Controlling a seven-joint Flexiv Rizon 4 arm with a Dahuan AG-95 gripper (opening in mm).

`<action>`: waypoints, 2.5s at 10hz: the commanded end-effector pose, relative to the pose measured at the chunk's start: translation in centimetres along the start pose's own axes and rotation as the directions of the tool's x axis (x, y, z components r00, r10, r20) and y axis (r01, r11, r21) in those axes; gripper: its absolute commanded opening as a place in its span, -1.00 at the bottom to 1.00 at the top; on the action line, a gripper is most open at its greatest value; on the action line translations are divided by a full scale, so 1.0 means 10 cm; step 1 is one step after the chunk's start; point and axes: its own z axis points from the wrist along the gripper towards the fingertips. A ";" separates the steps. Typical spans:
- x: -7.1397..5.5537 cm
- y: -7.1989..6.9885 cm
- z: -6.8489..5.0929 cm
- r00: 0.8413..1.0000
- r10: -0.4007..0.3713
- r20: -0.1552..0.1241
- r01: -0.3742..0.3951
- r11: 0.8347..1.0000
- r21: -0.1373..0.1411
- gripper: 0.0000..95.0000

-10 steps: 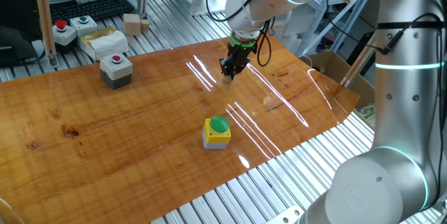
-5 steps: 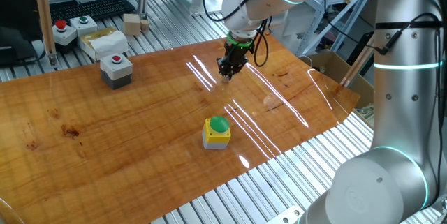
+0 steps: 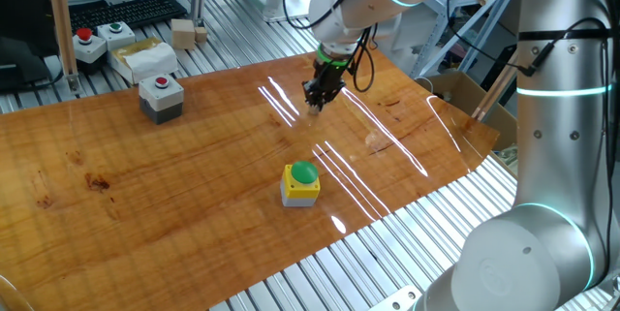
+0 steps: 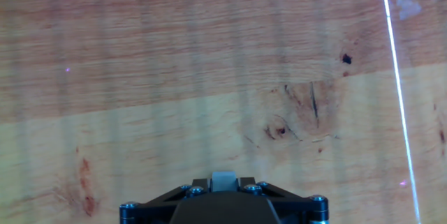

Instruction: Hold a small block with the gripper and sweep it from left to right on the table

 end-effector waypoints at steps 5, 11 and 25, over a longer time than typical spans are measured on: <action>-0.09 -0.42 -0.01 0.996 -0.087 -0.014 0.088 0.996 0.022 -1.00; -0.11 -0.23 0.00 1.000 -0.018 -0.015 0.018 1.000 0.015 -1.00; -0.03 0.20 0.02 0.991 0.130 -0.028 -0.130 0.991 0.022 -1.00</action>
